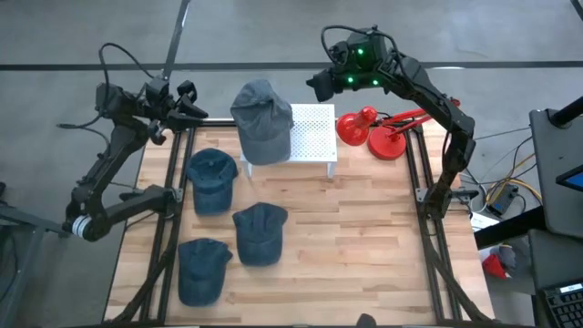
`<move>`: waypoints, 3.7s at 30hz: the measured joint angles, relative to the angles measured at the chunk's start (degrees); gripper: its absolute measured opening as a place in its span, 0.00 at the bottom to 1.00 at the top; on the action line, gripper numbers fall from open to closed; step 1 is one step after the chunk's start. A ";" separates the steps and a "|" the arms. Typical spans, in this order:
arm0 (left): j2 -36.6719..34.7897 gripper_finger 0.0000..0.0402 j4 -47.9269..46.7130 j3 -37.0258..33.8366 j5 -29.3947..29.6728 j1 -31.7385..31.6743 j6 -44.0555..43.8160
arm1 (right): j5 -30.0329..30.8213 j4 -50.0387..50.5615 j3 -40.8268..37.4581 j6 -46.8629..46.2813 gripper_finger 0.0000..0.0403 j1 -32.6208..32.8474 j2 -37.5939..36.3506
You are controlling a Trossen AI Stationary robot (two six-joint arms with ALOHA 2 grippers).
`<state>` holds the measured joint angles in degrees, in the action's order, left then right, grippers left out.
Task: Pick & Place hat
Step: Put the top blue cap on the shelf
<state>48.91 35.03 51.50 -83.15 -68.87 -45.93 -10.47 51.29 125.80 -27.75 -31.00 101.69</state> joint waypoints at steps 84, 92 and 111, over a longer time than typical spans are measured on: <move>4.22 0.21 -105.93 4.88 87.85 47.83 -5.18 | 14.96 -48.04 -84.87 5.33 0.07 11.63 -58.97; 7.51 0.21 -101.17 -2.75 89.71 47.83 -7.77 | 14.81 -48.06 -84.87 5.44 0.07 11.63 -58.97; 7.34 0.21 -95.41 -8.69 88.19 47.81 -3.35 | 14.81 -48.06 -84.87 5.44 0.07 11.63 -58.97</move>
<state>56.25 -60.38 42.81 5.04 -21.06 -49.28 4.34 3.22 40.93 -22.31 -19.38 42.72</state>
